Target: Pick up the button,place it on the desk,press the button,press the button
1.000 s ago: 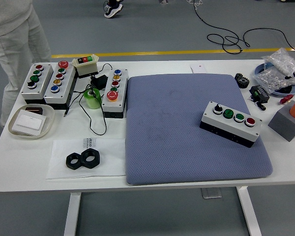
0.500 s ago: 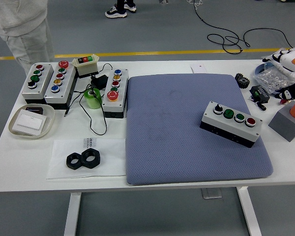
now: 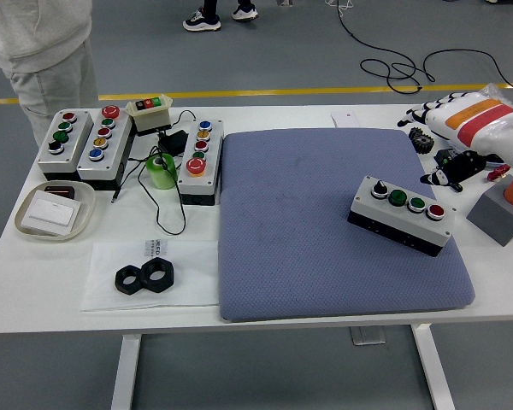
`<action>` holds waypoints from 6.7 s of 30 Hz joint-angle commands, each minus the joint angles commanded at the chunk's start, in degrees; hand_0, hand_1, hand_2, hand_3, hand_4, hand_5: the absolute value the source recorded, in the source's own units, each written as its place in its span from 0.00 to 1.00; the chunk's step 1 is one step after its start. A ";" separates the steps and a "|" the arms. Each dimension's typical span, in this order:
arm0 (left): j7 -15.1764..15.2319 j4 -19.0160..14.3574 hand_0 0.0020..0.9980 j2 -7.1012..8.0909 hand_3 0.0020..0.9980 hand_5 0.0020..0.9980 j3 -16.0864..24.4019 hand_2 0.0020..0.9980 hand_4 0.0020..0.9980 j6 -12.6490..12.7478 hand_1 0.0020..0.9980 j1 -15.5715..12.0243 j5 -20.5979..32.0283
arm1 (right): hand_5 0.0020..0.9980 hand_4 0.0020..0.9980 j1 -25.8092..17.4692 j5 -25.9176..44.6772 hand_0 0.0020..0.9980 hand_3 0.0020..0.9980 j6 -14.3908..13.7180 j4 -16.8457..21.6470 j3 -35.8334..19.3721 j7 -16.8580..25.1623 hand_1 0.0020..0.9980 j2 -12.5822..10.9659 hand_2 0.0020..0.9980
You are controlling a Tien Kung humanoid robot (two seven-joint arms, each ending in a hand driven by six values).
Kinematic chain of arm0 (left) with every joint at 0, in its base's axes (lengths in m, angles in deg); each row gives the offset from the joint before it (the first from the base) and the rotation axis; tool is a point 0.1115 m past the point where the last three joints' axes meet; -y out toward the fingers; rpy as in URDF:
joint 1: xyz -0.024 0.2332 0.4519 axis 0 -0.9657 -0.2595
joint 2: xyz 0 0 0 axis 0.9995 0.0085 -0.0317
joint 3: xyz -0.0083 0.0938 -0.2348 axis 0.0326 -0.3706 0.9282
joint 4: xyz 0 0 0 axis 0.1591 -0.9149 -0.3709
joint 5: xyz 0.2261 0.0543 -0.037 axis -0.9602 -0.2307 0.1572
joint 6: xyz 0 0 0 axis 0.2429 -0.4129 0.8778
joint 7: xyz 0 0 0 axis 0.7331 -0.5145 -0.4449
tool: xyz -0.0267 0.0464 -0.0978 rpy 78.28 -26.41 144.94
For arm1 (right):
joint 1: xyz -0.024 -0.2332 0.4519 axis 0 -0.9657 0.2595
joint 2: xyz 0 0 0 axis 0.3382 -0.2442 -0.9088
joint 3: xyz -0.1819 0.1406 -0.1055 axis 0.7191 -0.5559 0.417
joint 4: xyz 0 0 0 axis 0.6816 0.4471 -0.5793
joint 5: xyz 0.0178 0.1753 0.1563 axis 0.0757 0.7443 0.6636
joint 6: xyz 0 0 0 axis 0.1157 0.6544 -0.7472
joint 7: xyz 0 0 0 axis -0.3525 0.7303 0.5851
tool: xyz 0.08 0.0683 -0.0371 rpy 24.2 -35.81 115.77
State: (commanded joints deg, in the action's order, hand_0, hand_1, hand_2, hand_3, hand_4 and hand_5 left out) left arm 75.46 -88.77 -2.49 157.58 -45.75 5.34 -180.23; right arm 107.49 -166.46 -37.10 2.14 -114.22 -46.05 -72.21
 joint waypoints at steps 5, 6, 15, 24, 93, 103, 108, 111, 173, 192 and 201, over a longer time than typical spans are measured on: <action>0.10 0.00 0.74 -0.12 0.80 1.00 -0.58 0.96 0.56 0.08 0.91 0.18 0.61 | 0.21 0.89 0.06 0.00 0.88 0.88 -3.01 -5.32 -1.00 -0.86 0.86 3.18 0.92; 0.12 0.00 0.74 -0.14 0.80 1.00 -0.67 0.96 0.56 0.09 0.91 0.22 0.70 | 0.21 0.89 -0.11 0.00 0.88 0.88 -3.48 -6.32 -1.26 -1.09 0.86 3.87 0.92; 0.30 0.00 0.74 0.04 0.80 1.00 -0.98 0.96 0.56 0.07 0.91 0.47 1.13 | 0.25 0.90 -3.87 0.00 0.90 0.90 -4.10 -8.40 -3.94 -2.34 0.90 9.12 0.96; 0.26 0.00 0.74 0.36 0.80 1.00 -0.19 0.96 0.56 -0.01 0.91 0.04 0.02 | 0.52 0.98 -5.36 0.00 0.90 0.89 -3.82 -9.79 -5.92 -3.97 0.91 14.37 0.97; 1.43 0.00 0.74 -0.44 0.80 1.00 -7.54 0.96 0.56 -0.06 0.91 0.78 5.68 | 0.41 0.89 -8.20 0.00 0.88 0.90 -10.14 -26.06 -8.53 -6.10 0.86 22.49 0.92; 1.48 0.00 0.74 -0.50 0.80 1.00 -7.63 0.96 0.56 -0.16 0.91 0.96 5.72 | 0.16 0.82 -8.49 0.00 0.68 0.86 -12.13 -27.48 -6.92 -6.28 0.72 22.40 0.75; 1.48 0.00 0.74 -0.55 0.80 1.00 -7.77 0.96 0.56 -0.15 0.91 1.06 5.97 | 0.03 0.76 -8.40 0.00 0.41 0.81 -12.52 -28.12 -6.49 -6.17 0.54 22.48 0.58; 1.52 0.00 0.74 -0.57 0.80 1.00 -7.95 0.96 0.56 -0.09 0.91 1.06 6.24 | 0.00 0.65 -8.33 0.00 0.19 0.69 -12.74 -28.23 -6.05 -6.63 0.33 22.45 0.41; 1.21 0.00 0.74 0.01 0.80 1.00 -5.37 0.96 0.55 -0.13 0.91 0.77 3.65 | 0.00 0.41 -6.72 4.34 0.14 0.34 -5.41 -8.42 8.80 -1.14 0.14 12.73 0.20; 1.30 0.00 0.74 0.37 0.79 1.00 -5.62 0.96 0.55 -0.03 0.91 0.97 4.02 | 0.00 0.42 -6.75 3.97 0.14 0.34 -4.76 -3.46 9.79 -0.82 0.14 14.94 0.20; 1.49 0.00 0.74 0.21 0.79 1.00 -6.38 0.96 0.55 0.09 0.91 1.15 4.81 | 0.00 0.43 -7.83 3.48 0.15 0.34 -5.28 -5.44 9.48 -0.76 0.14 16.64 0.20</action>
State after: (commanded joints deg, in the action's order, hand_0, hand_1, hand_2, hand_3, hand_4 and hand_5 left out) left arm 76.95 -88.77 -2.27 151.20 -45.66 6.48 -175.42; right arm 99.66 -162.97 -42.38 -3.30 -104.75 -46.81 -55.57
